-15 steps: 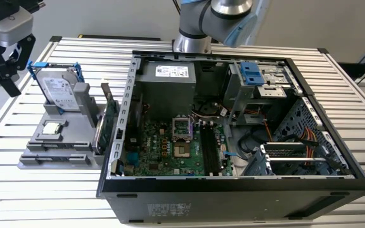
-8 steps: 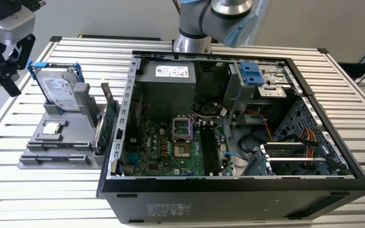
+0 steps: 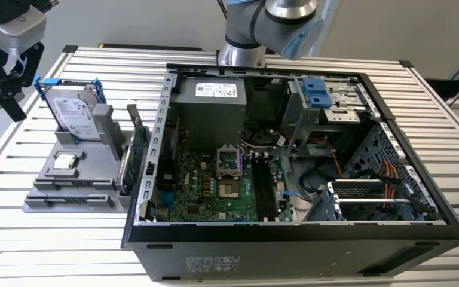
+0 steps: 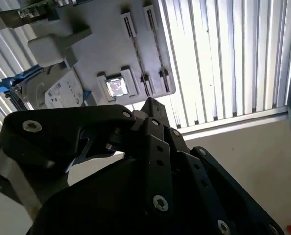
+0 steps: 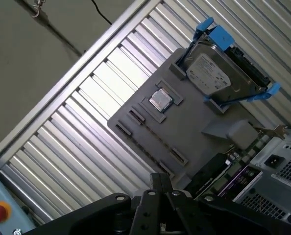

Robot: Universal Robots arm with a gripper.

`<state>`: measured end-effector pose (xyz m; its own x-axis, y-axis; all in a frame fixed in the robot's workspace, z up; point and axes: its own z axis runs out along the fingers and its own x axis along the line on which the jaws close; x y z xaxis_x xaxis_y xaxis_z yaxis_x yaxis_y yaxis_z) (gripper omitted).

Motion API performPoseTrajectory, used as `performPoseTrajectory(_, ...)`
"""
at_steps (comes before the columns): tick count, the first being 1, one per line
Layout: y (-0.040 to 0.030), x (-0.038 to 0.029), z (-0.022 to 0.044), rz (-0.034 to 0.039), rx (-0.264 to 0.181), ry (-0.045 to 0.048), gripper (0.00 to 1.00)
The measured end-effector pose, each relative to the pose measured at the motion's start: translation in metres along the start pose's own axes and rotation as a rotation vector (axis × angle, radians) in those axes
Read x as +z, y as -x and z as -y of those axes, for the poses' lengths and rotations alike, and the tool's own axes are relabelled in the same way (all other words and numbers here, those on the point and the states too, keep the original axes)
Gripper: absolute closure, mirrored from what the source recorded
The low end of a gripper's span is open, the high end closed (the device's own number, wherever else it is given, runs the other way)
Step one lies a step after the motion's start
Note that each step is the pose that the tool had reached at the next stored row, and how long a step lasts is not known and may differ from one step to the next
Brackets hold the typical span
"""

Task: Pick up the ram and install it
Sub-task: 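Pick up the ram and move it above insertion slot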

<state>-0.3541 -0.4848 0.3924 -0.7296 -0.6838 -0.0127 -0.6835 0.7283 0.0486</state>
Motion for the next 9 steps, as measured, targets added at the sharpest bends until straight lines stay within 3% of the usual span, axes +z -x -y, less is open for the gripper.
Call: performPoseTrajectory(9, 0.0009, 0.0001, -0.001, -0.002, -0.042, 0.0005, 1.0)
